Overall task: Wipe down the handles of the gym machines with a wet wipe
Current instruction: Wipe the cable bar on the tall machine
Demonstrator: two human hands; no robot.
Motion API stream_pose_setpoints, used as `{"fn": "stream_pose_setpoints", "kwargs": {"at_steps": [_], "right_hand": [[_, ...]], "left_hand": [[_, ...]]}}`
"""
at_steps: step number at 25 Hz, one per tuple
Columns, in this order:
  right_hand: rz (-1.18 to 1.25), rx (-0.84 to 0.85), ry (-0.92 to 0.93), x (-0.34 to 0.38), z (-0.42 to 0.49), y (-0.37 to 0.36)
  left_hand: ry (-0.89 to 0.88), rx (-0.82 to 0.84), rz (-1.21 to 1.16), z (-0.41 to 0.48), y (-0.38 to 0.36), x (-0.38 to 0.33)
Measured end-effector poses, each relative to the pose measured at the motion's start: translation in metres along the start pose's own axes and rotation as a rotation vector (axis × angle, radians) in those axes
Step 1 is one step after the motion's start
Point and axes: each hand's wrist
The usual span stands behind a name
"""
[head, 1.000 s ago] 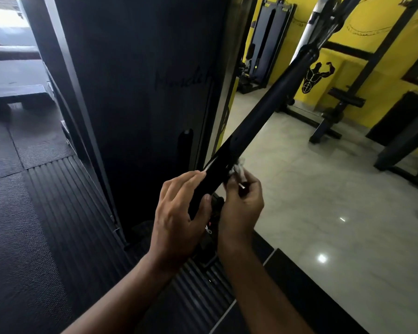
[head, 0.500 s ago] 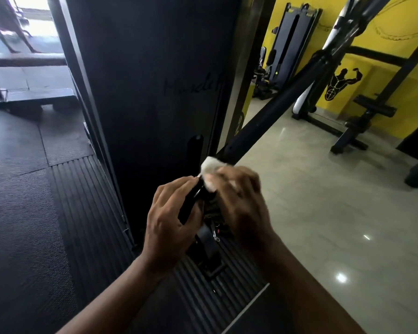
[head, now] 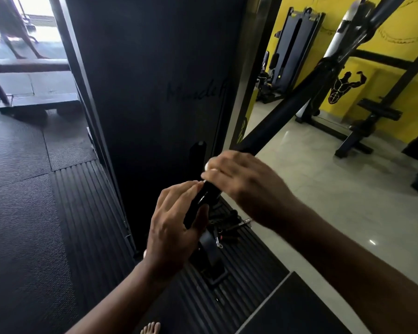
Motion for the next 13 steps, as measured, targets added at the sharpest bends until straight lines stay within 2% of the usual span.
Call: {"fn": "stream_pose_setpoints", "kwargs": {"at_steps": [3,4,6,7,10,13], "right_hand": [[0.041,0.104,-0.225,-0.021,0.027,0.022],[0.047,0.18,-0.235,-0.018,0.035,0.024],[0.075,0.354,-0.103,-0.008,0.042,0.021],[0.097,0.403,-0.094,-0.004,0.044,0.021],[0.114,0.365,-0.242,-0.013,0.048,0.026],[0.034,0.424,-0.188,-0.019,0.048,0.03]], "left_hand": [[-0.018,0.005,-0.01,0.004,-0.003,0.003],[-0.023,0.009,-0.014,0.005,-0.005,0.005],[-0.04,0.03,-0.011,0.006,-0.009,0.008],[-0.058,0.049,-0.008,0.007,-0.01,0.009],[-0.08,0.069,-0.021,0.014,-0.014,0.012],[-0.033,0.07,-0.084,0.018,-0.017,0.012]]}}
Point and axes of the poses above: each hand's wrist, its own z-axis towards the middle knuckle, its own y-axis out of the back of the hand, x = y × z, and after that the axes turned 1 degree about -z, right-handed
